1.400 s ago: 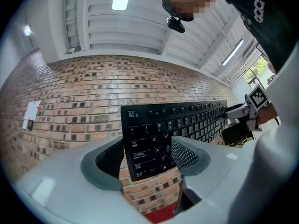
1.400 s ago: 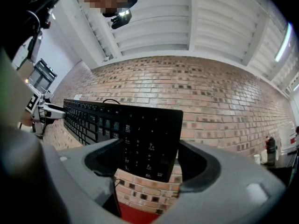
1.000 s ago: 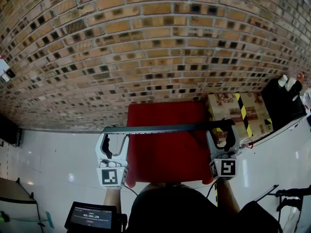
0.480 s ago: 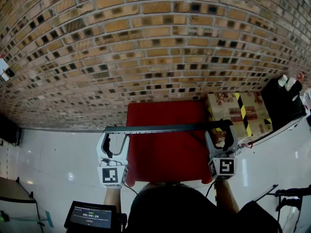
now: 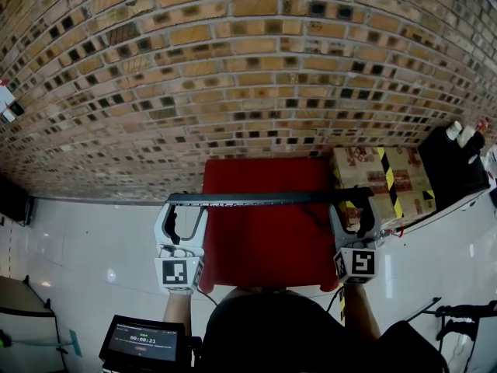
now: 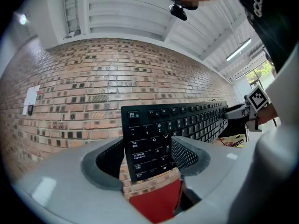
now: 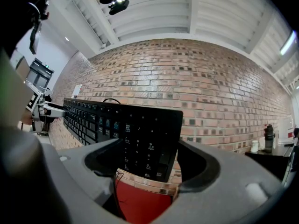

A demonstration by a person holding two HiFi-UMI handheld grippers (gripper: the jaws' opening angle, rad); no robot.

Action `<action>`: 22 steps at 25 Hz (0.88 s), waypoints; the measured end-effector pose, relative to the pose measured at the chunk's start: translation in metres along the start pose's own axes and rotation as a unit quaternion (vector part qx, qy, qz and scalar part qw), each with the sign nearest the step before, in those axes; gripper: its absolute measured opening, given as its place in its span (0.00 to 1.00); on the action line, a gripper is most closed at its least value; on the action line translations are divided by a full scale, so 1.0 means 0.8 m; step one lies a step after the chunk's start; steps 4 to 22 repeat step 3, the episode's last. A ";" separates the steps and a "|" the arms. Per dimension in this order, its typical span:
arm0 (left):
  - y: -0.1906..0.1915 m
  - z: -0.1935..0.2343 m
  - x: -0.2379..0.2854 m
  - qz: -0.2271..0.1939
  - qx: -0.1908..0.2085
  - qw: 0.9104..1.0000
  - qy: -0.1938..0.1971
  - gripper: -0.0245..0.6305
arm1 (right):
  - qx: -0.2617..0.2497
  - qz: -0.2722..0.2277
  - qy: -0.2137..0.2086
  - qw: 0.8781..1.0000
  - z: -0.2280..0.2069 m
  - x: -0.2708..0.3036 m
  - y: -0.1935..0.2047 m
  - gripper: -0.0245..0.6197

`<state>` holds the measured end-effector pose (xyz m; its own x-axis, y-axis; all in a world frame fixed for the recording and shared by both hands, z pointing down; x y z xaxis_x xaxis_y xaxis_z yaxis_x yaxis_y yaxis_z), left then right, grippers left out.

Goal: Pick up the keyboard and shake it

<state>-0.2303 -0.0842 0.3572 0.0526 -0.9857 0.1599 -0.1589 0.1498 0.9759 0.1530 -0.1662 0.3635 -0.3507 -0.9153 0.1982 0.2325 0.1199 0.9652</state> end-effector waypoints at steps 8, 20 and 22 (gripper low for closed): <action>-0.003 -0.002 0.025 -0.017 0.009 1.000 0.017 0.53 | 0.008 0.010 0.018 1.000 -0.011 0.003 -0.001 0.58; -0.003 -0.002 0.025 -0.017 0.009 1.000 0.017 0.53 | 0.008 0.010 0.018 1.000 -0.011 0.003 -0.001 0.58; -0.003 -0.002 0.025 -0.017 0.009 1.000 0.017 0.53 | 0.008 0.010 0.018 1.000 -0.011 0.003 -0.001 0.58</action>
Point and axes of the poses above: the fingertips, and each gripper's own axes: x forward along the fingers, z to its left, y out of its underside, the point moved 7 cm from there along -x, backward along the fingers, and after that the axes turned 14 degrees about z, right-handed, at the moved point
